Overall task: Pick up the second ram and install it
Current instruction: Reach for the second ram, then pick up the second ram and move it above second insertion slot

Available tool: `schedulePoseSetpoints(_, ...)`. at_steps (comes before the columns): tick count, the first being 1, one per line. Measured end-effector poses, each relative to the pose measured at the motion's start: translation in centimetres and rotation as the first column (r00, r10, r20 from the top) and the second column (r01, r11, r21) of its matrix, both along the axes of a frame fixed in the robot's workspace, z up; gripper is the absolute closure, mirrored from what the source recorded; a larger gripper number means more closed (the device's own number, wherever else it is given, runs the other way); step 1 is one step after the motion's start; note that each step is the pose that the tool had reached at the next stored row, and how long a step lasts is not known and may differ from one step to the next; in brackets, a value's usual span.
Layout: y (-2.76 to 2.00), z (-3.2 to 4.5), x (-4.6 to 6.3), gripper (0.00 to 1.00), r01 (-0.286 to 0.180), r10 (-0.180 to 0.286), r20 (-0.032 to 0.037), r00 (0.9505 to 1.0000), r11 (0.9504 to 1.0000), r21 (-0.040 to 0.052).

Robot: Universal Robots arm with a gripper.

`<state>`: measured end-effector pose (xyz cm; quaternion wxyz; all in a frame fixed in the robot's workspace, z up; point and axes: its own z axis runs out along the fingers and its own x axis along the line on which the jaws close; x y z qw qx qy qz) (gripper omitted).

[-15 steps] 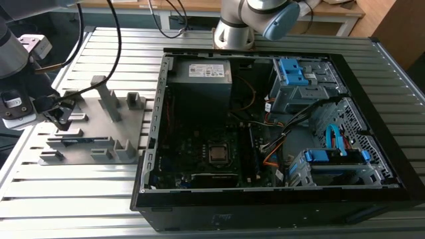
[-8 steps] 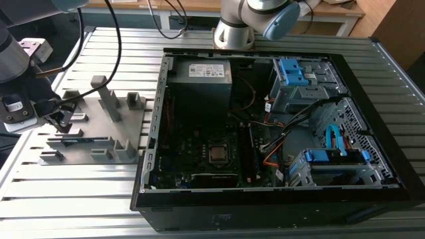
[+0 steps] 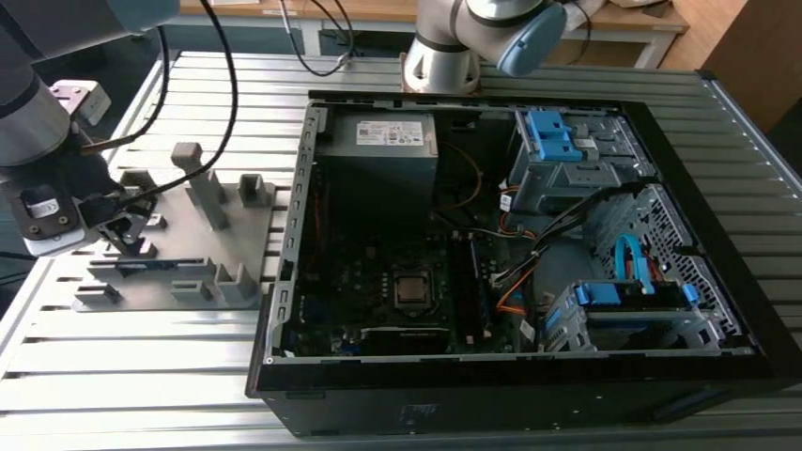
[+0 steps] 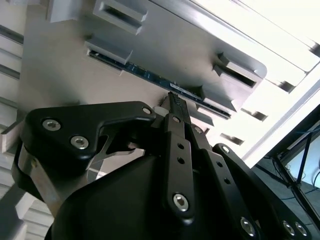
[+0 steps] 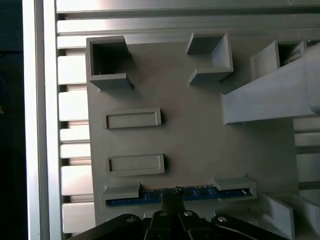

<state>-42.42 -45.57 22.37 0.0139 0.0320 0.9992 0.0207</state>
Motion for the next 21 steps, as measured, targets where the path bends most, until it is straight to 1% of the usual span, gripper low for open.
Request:
schedulePoseSetpoints(4,0.00,-0.32,0.8,0.90,-0.002,0.002,-0.0009,1.0000,1.0000,-0.0053)
schedulePoseSetpoints(5,0.01,-0.35,0.9,0.90,-0.002,0.002,-0.0009,1.0000,0.9999,-0.0105)
schedulePoseSetpoints(6,0.01,-0.37,1.0,0.90,-0.002,0.002,-0.0009,1.0000,0.9998,-0.0190)
schedulePoseSetpoints(8,0.02,-0.41,1.2,0.90,-0.003,0.002,-0.0012,1.0000,0.9992,-0.0391)
schedulePoseSetpoints(9,0.03,-0.46,1.3,0.90,-0.003,0.003,-0.0014,1.0000,0.9990,-0.0435)
schedulePoseSetpoints(10,0.06,-0.53,1.4,0.90,-0.003,0.003,-0.0016,1.0000,0.9990,-0.0450)
schedulePoseSetpoints(13,0.21,-0.67,1.7,0.90,-0.004,0.004,-0.0021,1.0000,0.9990,-0.0455)
schedulePoseSetpoints(21,0.22,-0.67,1.7,0.90,-0.005,0.005,-0.0021,1.0000,0.9989,-0.0456)
